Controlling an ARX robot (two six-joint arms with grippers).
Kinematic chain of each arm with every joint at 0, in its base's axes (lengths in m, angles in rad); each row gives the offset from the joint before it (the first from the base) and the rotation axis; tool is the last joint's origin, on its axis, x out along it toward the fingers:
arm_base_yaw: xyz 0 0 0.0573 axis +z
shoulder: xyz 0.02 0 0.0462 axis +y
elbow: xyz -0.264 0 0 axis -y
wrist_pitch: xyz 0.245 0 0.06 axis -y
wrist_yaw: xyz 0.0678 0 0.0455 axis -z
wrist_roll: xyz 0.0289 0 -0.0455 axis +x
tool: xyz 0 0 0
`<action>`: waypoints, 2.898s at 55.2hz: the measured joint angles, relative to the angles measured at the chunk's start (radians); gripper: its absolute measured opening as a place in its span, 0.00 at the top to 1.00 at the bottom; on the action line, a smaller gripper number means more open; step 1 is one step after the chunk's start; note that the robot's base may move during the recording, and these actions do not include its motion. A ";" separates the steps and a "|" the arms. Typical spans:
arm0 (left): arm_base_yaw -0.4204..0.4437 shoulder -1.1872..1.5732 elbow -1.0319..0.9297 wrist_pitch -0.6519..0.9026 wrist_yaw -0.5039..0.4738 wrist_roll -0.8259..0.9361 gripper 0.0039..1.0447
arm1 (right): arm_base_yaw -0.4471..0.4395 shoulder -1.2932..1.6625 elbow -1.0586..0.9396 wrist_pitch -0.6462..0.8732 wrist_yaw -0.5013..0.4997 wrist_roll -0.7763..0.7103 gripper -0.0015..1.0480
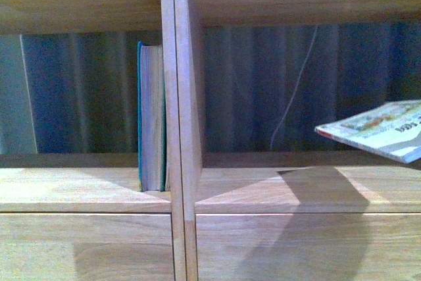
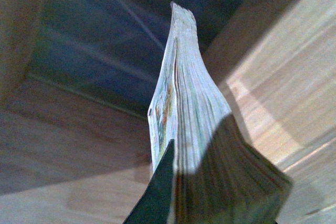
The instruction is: Organize books on shelf
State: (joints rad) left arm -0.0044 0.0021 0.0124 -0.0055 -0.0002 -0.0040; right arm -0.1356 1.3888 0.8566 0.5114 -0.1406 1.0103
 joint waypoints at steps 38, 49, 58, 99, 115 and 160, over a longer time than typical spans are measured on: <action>0.000 0.000 0.000 0.000 0.000 0.000 0.07 | 0.028 -0.395 -0.149 0.043 -0.293 -0.052 0.93; 0.029 0.104 0.045 -0.052 0.018 -0.161 0.07 | 0.087 -0.396 -0.164 0.035 -0.261 -0.076 0.93; 0.122 0.336 0.158 0.079 0.164 -0.298 0.07 | 0.104 -0.396 -0.164 0.035 -0.245 -0.087 0.93; -0.029 1.111 0.816 0.476 0.448 -0.911 0.07 | 0.232 -0.373 -0.093 0.031 -0.127 -0.104 0.93; -0.335 1.233 0.911 0.577 0.317 -1.031 0.07 | 0.214 -0.351 -0.085 0.047 -0.122 -0.051 0.93; -0.457 1.336 0.994 0.595 0.262 -1.055 0.07 | 0.267 -0.379 0.038 -0.047 -0.138 0.074 0.93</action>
State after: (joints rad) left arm -0.4610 1.3376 1.0065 0.5892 0.2615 -1.0588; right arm 0.1310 1.0100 0.8948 0.4641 -0.2790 1.0847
